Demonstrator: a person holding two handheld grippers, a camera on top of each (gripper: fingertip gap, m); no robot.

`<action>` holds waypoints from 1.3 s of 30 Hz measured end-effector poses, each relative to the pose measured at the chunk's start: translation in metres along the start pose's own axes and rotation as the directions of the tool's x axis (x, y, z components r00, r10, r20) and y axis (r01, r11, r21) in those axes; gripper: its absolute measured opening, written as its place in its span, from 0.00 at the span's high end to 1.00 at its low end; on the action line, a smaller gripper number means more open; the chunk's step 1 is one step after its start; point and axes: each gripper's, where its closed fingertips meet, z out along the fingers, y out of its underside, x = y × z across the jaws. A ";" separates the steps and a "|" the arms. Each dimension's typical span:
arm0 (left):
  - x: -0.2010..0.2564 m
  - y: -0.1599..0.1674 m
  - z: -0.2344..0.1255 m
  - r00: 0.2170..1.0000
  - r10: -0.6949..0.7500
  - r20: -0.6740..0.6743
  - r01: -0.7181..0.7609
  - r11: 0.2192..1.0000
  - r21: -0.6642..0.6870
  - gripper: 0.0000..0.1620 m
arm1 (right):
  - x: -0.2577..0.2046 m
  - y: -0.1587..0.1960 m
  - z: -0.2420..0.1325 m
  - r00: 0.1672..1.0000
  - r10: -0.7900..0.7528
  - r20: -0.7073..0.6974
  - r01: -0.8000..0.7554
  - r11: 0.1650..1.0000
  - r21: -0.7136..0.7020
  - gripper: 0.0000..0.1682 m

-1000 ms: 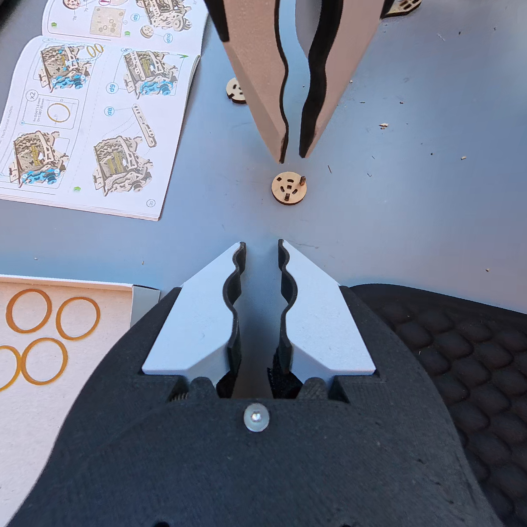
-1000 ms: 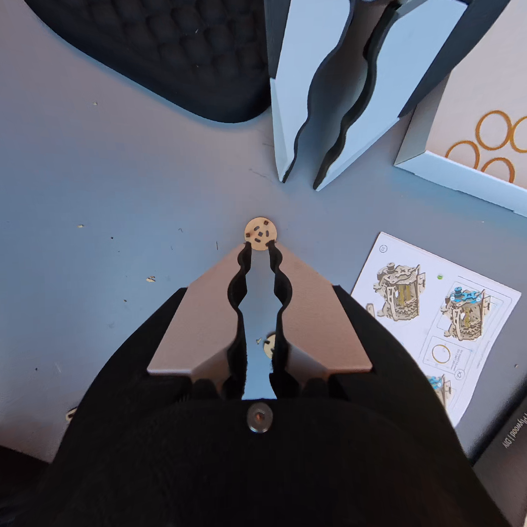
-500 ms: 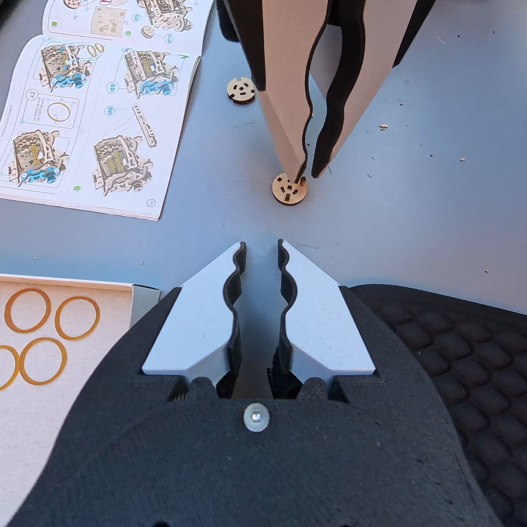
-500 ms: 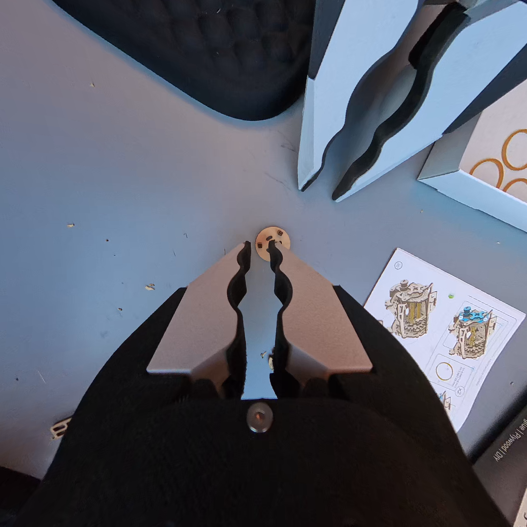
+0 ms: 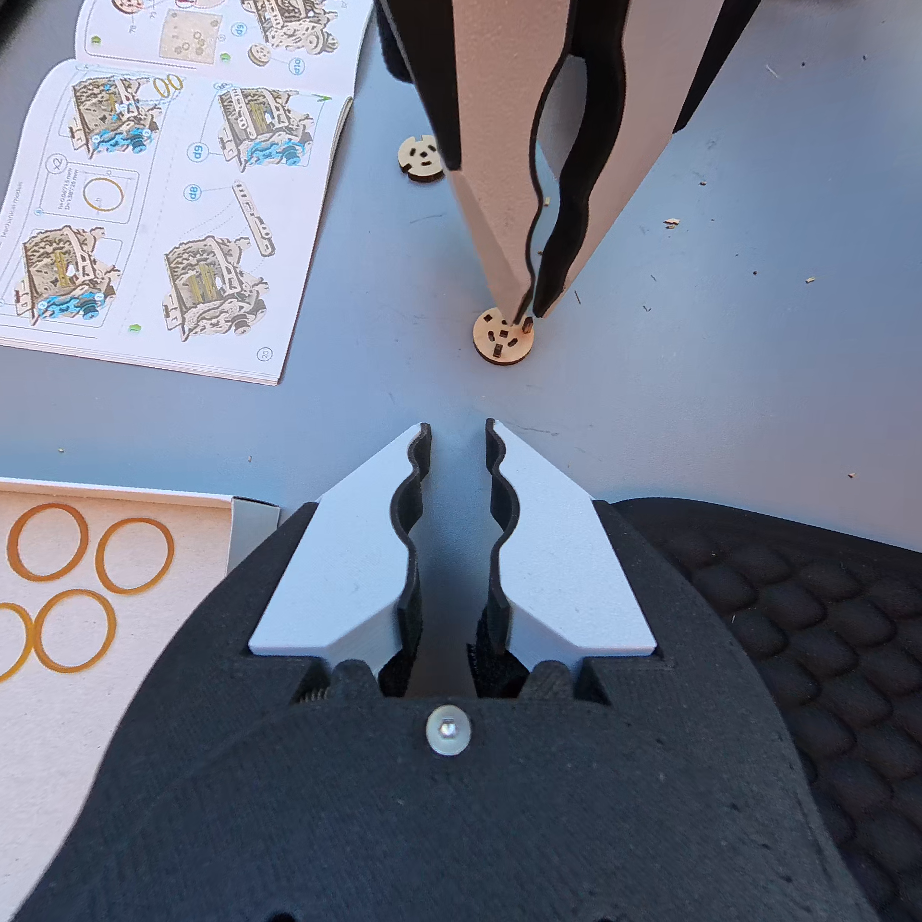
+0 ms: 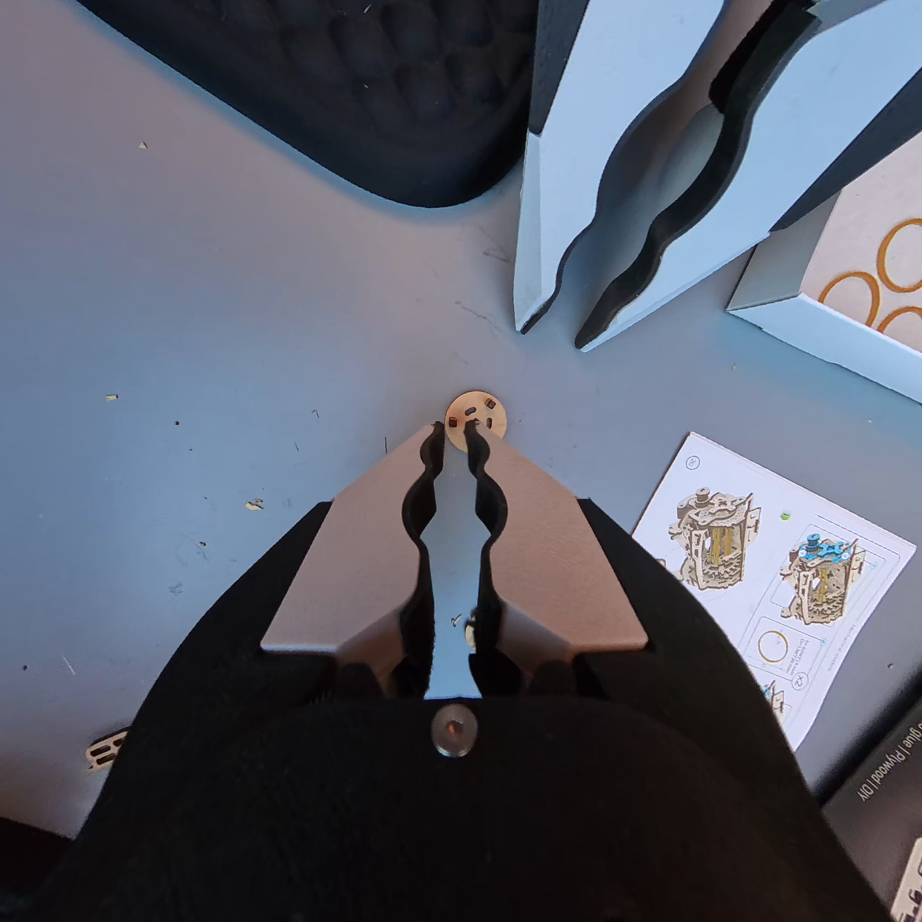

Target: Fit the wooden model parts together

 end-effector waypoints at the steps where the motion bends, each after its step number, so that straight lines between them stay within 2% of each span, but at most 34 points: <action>1: 0.000 0.000 0.000 1.000 0.000 0.000 0.000 1.000 0.000 0.87 | 0.000 0.000 0.000 1.000 -0.001 -0.001 0.001 1.000 0.001 0.95; 8: 0.000 0.000 0.000 1.000 0.000 0.000 0.000 1.000 0.000 0.87 | -0.003 -0.001 0.002 1.000 0.010 0.010 -0.010 1.000 -0.004 0.95; 11: 0.000 0.000 0.000 1.000 0.000 0.000 0.000 1.000 0.000 0.87 | 0.001 -0.001 0.003 1.000 0.005 -0.013 -0.005 1.000 0.000 0.99; 18: 0.000 0.000 0.000 1.000 -0.002 0.000 0.002 1.000 0.001 0.87 | 0.001 -0.002 0.003 1.000 0.016 -0.007 -0.016 1.000 -0.001 0.96; 23: 0.000 0.000 0.000 1.000 -0.003 -0.001 0.003 1.000 0.001 0.87 | 0.000 -0.003 0.002 1.000 0.018 0.001 -0.018 1.000 0.007 0.99; 39: 0.000 0.000 0.000 1.000 -0.005 -0.002 0.005 1.000 0.004 0.88 | 0.001 -0.001 0.002 1.000 0.003 -0.006 -0.003 1.000 -0.013 0.99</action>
